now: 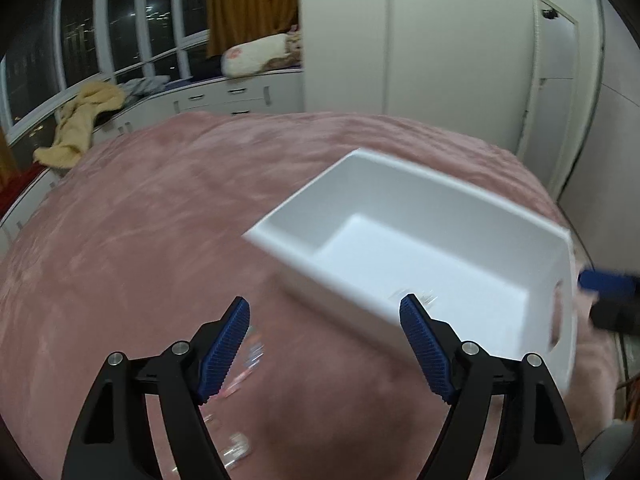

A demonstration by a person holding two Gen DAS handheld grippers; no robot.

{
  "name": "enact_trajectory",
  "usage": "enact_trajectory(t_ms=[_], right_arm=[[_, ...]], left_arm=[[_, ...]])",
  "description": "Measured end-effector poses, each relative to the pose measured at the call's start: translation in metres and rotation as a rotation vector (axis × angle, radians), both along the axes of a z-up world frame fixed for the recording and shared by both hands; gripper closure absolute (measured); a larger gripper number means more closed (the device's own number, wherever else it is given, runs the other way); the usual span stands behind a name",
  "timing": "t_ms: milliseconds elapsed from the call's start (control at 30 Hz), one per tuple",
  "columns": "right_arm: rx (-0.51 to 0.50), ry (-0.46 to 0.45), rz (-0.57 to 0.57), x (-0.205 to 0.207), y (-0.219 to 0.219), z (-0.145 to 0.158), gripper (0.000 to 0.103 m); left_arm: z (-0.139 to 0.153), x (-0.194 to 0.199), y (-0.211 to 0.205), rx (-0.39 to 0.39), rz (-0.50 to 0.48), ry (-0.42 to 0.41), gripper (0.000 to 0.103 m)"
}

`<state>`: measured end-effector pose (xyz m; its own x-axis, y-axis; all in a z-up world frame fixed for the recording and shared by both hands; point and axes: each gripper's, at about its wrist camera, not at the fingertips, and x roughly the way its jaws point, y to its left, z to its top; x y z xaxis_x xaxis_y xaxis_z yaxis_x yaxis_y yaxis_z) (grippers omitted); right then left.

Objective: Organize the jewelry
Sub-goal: 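Lower pearl bracelet from left tool into white box and release, then grasp pastel beaded bracelet with right tool while left tool grasps pearl earrings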

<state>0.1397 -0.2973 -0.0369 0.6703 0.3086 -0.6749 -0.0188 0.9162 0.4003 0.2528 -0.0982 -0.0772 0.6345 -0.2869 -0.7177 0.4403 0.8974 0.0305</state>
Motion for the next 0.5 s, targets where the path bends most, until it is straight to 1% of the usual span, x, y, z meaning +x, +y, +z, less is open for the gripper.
enact_trajectory(t_ms=[167, 300, 367, 500], right_arm=[[-0.017, -0.017, 0.104, 0.026, 0.053, 0.005, 0.024], [-0.059, -0.024, 0.180, 0.046, 0.096, 0.006, 0.025], [-0.069, -0.020, 0.216, 0.056, 0.118, 0.004, 0.025], [-0.080, 0.005, 0.270, 0.077, 0.156, -0.011, 0.025]], left_arm=[[-0.021, -0.017, 0.066, 0.012, 0.059, 0.010, 0.023], [-0.034, -0.030, 0.115, 0.010, 0.118, 0.014, 0.023], [-0.039, -0.034, 0.130, 0.010, 0.131, 0.024, 0.023], [-0.053, -0.042, 0.149, 0.033, 0.138, 0.028, 0.023]])
